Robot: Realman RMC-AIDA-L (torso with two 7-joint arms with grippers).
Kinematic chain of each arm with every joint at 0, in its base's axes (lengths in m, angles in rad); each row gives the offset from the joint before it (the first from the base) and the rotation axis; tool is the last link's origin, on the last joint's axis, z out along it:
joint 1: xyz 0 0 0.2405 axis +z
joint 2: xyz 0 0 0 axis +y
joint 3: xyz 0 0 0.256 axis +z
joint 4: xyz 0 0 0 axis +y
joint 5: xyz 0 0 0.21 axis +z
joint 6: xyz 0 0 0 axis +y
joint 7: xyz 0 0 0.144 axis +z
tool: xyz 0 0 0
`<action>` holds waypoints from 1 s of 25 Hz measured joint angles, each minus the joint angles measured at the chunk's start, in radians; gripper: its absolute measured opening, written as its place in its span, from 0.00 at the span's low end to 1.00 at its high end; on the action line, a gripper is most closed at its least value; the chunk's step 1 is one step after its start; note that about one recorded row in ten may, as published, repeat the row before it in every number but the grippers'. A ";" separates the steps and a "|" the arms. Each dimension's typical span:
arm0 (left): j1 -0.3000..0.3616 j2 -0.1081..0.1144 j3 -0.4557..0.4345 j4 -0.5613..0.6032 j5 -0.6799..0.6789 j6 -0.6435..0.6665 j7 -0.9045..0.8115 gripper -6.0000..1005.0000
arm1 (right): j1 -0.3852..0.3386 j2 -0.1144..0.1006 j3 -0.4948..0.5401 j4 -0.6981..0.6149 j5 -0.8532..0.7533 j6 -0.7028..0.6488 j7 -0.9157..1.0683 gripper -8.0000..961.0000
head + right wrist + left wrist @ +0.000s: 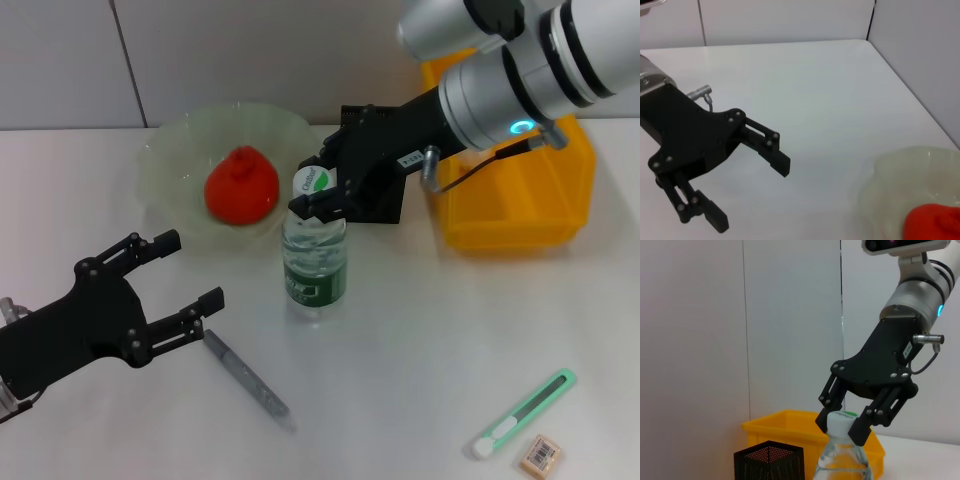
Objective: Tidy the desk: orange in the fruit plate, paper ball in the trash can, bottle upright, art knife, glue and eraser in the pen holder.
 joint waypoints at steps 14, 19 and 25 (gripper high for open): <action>0.007 0.001 0.000 -0.004 0.000 0.000 0.006 0.82 | 0.032 0.001 -0.007 -0.052 0.042 0.041 -0.020 0.43; 0.010 0.002 0.000 -0.004 0.000 0.000 0.006 0.82 | 0.031 0.001 -0.008 -0.061 0.041 0.047 -0.023 0.41; 0.008 0.002 0.000 -0.004 0.000 0.000 0.006 0.82 | 0.024 0.000 -0.008 -0.060 0.040 0.043 -0.023 0.41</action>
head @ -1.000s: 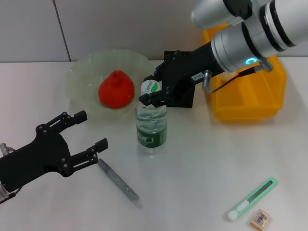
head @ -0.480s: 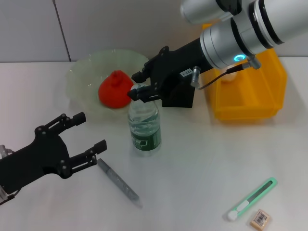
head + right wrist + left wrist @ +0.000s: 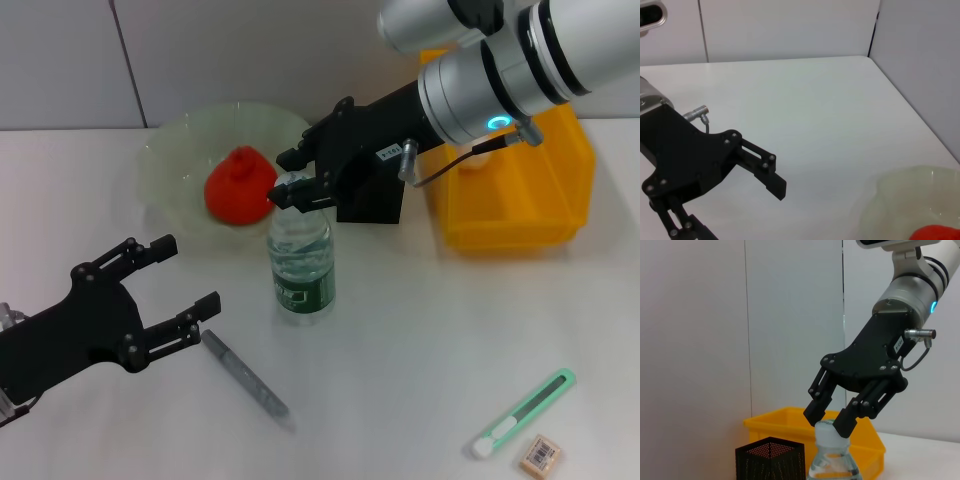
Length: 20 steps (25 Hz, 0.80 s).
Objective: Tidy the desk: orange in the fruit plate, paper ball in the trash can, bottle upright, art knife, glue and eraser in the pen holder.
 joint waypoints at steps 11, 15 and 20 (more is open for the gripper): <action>0.001 0.000 0.000 0.000 0.000 -0.001 0.000 0.82 | -0.020 0.001 -0.028 0.025 0.003 0.006 -0.011 0.42; 0.000 0.000 0.000 0.000 0.000 -0.001 0.000 0.82 | -0.023 0.002 -0.038 0.027 0.004 0.011 -0.012 0.43; -0.002 0.000 0.000 0.000 0.000 -0.001 0.000 0.82 | -0.025 0.003 -0.038 0.027 0.004 0.015 -0.012 0.45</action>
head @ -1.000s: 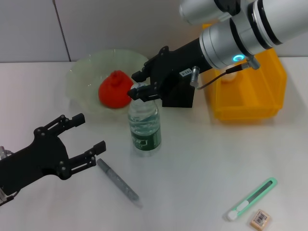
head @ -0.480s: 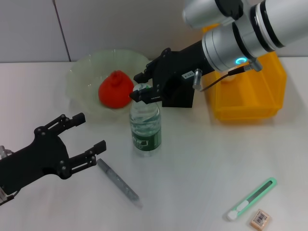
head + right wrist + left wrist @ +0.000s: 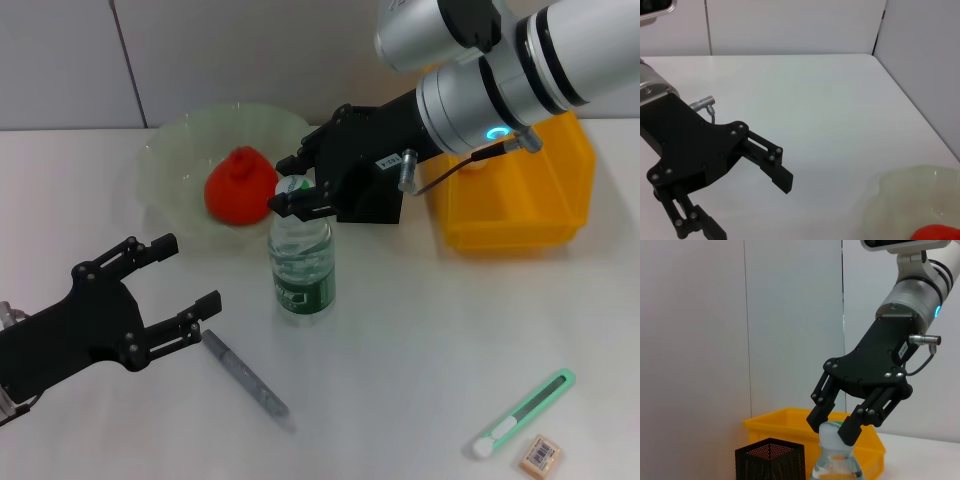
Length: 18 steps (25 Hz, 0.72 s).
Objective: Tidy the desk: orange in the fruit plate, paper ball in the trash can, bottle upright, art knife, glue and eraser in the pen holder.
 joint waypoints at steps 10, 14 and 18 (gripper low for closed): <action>-0.004 0.000 0.000 0.000 0.000 0.000 0.000 0.82 | -0.004 0.000 0.004 -0.002 0.008 -0.003 -0.001 0.48; -0.004 0.000 0.000 0.000 0.000 0.000 0.000 0.82 | -0.004 0.000 0.002 -0.007 0.010 -0.001 -0.009 0.49; -0.004 0.000 0.000 0.000 0.000 -0.001 0.000 0.82 | -0.005 0.000 0.003 -0.009 0.010 0.004 -0.010 0.52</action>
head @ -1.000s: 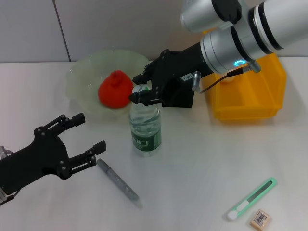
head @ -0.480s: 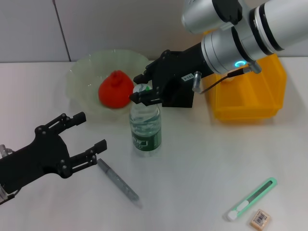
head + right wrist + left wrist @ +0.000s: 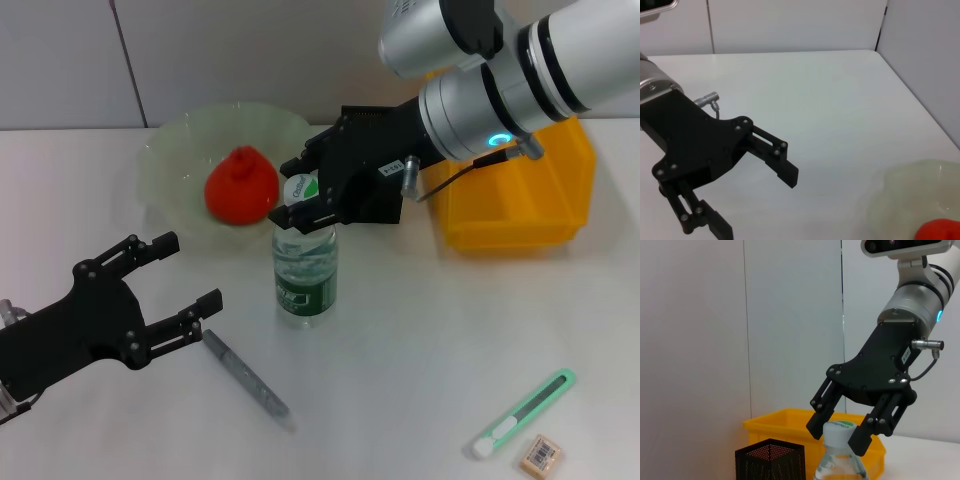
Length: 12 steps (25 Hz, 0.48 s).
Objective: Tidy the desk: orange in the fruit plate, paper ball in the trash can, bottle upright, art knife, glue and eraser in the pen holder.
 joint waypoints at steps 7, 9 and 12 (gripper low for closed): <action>0.000 0.000 0.000 0.000 0.000 -0.002 0.000 0.82 | -0.012 0.000 -0.001 0.016 0.008 0.006 -0.002 0.61; 0.000 0.000 0.000 0.000 0.000 -0.002 0.000 0.82 | -0.016 0.000 -0.001 0.030 0.011 0.006 -0.002 0.62; 0.000 0.000 0.000 0.000 0.000 -0.002 0.000 0.82 | -0.027 0.000 -0.003 0.057 0.015 0.004 0.000 0.64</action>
